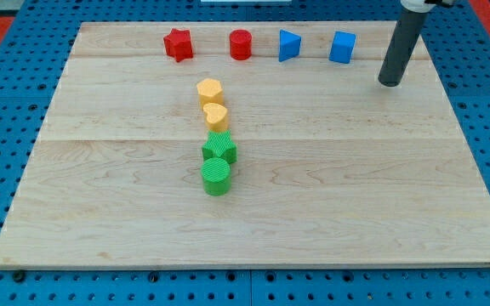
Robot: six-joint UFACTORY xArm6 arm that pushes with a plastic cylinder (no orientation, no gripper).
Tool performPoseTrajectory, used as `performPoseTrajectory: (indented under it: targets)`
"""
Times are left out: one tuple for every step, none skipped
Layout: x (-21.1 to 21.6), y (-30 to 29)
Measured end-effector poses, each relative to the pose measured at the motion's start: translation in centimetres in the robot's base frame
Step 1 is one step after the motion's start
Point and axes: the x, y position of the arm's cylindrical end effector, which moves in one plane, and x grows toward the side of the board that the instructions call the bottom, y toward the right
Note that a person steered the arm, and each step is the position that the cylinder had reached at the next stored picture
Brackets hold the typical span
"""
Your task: Move the blue cube below the blue triangle
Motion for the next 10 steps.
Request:
performPoseTrajectory:
  targets:
    - [0.0,-0.4]
    - [1.9,-0.4]
    - [-0.3,2.9]
    - [-4.9,8.7]
    - [-10.4,6.8]
    - [-10.4,-1.8]
    - [-7.6,-8.0]
    - [-3.1,-8.3]
    - [-2.0,-10.5]
    - [-3.8,-8.8]
